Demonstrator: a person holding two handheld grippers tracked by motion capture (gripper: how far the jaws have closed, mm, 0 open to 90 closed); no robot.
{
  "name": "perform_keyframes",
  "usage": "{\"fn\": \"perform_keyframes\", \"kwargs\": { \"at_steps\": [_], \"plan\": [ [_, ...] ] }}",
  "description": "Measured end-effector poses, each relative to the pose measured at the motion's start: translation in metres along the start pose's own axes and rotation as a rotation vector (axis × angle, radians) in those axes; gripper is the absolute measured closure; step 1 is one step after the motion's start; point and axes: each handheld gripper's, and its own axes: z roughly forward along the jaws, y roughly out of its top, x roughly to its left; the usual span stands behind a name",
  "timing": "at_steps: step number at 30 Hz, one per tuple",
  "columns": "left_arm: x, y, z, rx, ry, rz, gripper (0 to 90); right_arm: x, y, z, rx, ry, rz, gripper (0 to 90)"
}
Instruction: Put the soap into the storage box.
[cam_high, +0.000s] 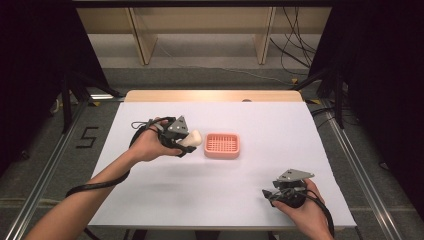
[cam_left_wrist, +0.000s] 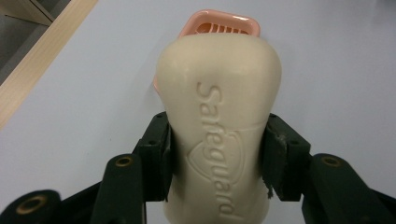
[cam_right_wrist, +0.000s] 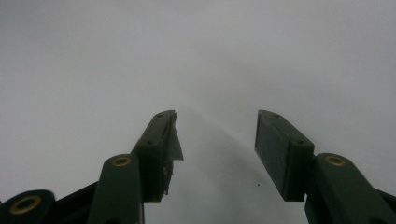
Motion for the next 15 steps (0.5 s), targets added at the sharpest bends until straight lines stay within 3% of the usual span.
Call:
{"fn": "perform_keyframes", "kwargs": {
  "at_steps": [6,7,13,15],
  "plan": [
    [0.0018,0.0015,0.0022,0.003,0.008,-0.001,49.5,-0.0001,-0.0002,0.0002,-0.005,0.000,0.001,48.6],
    [0.0030,0.0023,0.0024,0.005,0.006,0.014,49.5,0.0000,-0.0002,0.0002,-0.005,0.000,0.001,48.6],
    [0.0039,0.0046,0.0060,0.003,0.005,0.000,49.5,-0.0003,-0.0002,0.0002,-0.007,0.002,0.004,48.6],
    [0.0052,0.0055,0.0070,0.002,0.006,0.016,49.5,-0.0002,-0.0002,0.0002,-0.007,0.002,0.005,48.6]
  ]
}}
